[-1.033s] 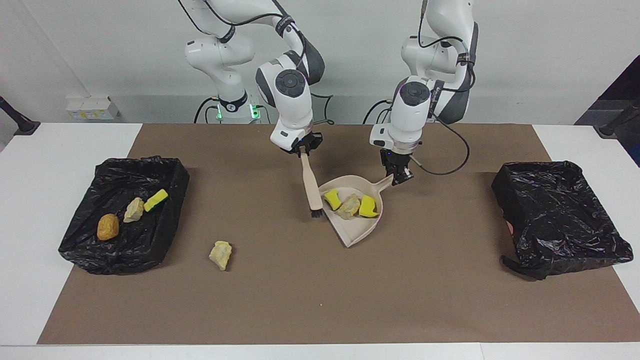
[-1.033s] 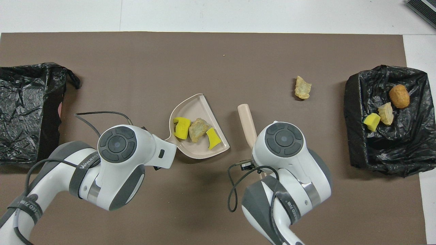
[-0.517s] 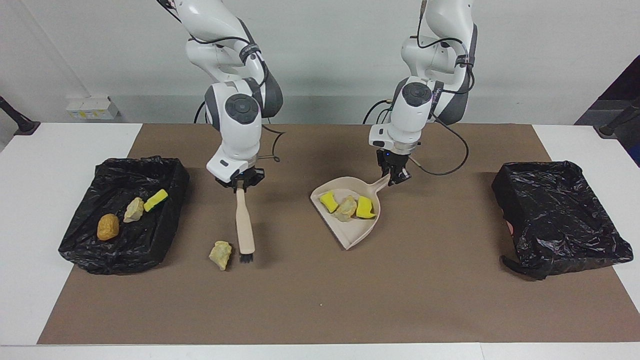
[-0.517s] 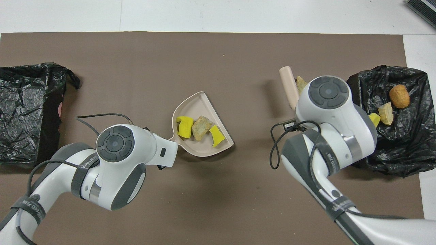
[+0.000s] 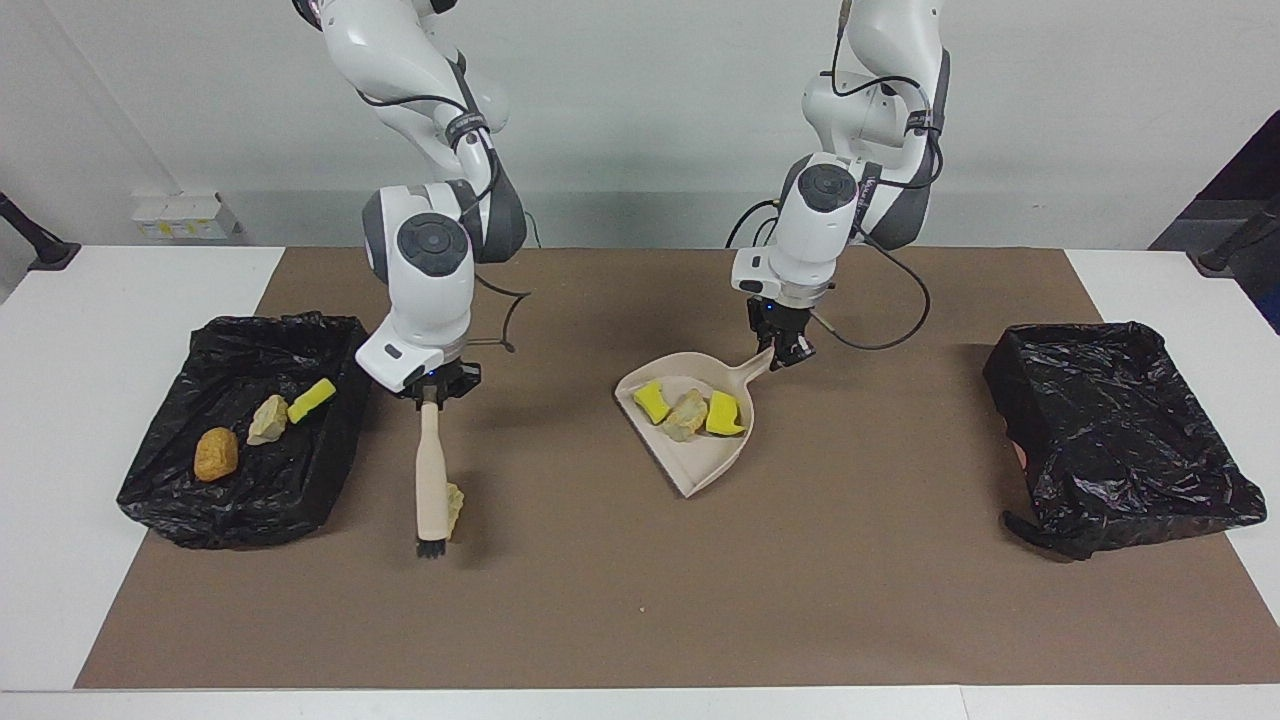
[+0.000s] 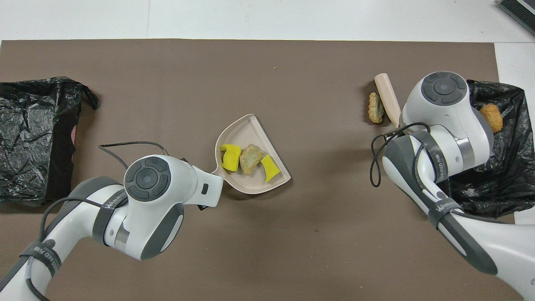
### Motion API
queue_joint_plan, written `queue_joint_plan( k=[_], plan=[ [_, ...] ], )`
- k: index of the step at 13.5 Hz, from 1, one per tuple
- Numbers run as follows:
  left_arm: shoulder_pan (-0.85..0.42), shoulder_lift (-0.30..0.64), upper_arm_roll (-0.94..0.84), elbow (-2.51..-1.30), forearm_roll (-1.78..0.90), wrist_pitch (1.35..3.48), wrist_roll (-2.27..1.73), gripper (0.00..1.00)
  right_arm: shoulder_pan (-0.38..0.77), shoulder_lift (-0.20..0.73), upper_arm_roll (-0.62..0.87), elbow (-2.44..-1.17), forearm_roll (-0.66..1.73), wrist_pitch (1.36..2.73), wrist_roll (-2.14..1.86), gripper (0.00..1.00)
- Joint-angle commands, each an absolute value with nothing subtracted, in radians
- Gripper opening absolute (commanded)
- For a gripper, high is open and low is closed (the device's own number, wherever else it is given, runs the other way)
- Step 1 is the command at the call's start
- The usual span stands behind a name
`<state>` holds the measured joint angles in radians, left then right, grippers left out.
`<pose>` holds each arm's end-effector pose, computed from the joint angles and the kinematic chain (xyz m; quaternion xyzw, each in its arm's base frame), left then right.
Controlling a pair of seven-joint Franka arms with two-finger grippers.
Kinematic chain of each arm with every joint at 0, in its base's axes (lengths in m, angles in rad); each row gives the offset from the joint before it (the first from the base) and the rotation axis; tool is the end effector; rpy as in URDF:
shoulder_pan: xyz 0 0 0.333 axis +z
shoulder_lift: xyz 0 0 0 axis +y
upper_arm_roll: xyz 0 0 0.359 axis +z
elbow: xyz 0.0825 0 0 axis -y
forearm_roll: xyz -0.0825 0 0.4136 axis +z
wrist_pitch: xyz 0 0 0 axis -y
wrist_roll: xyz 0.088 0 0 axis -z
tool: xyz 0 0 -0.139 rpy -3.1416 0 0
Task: Sweep and dump trash in bin
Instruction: 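Move the brush to the far bread chunk with the right gripper, then sweep the bread chunk into the dustpan with the right gripper's brush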
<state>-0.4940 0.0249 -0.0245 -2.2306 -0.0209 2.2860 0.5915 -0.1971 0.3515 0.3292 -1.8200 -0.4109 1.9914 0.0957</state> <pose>0.4826 -0.2765 0.3559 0.8533 -0.5211 0.0155 0.0077 0.6548 0.0372 0.3370 0.9832 0.1111 -0.0606 0.1312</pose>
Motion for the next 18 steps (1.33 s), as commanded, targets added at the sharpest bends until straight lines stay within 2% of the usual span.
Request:
queue_joint_plan(
  k=[1,5,11,18],
  plan=[
    [-0.511,0.018,-0.011,-2.237,-0.031,2.299,0.583,0.0,-0.193,0.374,0.351,-1.807,-0.404,1.982,0.08,0.0],
    [-0.508,0.018,-0.011,-2.237,-0.031,2.298,0.584,0.0,-0.088,0.362,0.354,-1.81,-0.243,1.91,0.122,0.0],
    [-0.503,0.015,-0.011,-2.241,-0.031,2.292,0.586,0.0,0.093,0.359,0.357,-1.827,-0.065,1.911,0.232,0.0],
    [-0.499,0.017,-0.011,-2.241,-0.031,2.301,0.584,0.0,0.19,0.33,0.38,-1.836,0.103,1.896,0.25,0.0]
  ],
)
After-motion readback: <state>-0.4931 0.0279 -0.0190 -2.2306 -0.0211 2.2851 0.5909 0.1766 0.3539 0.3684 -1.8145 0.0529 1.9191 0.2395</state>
